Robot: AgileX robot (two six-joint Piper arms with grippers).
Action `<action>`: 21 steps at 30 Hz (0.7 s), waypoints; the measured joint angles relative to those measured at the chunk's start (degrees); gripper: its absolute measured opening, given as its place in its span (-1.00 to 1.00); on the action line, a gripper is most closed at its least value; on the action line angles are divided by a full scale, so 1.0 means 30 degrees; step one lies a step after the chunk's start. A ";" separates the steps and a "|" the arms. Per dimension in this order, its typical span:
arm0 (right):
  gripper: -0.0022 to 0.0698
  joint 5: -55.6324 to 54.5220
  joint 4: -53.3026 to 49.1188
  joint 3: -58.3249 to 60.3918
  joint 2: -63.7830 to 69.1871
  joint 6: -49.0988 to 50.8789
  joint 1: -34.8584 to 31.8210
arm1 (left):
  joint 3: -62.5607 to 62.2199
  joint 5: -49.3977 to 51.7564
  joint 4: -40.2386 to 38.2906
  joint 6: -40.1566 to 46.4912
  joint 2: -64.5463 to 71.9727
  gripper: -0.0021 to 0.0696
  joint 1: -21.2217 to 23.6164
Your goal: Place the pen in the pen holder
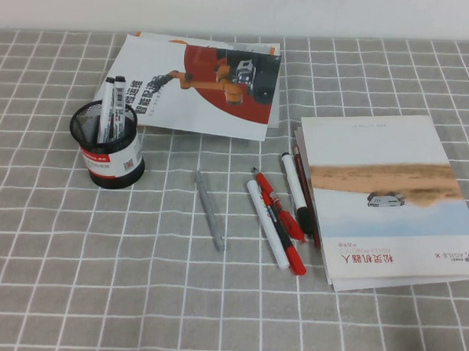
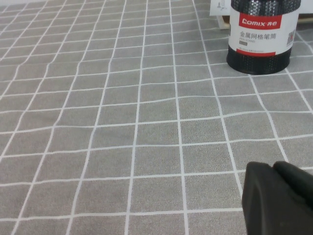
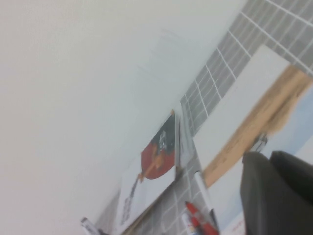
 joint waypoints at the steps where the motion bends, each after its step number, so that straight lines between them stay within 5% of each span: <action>1: -0.97 -0.0035 0.0396 0.0000 0.0000 -0.0846 0.0000 | 0.0000 0.0000 0.0000 0.0000 0.0000 -0.95 0.0000; 21: -0.97 0.1604 0.2869 -0.2100 0.0543 -0.8283 0.0000 | 0.0000 0.0032 -0.1367 0.0000 0.0000 -0.95 0.0000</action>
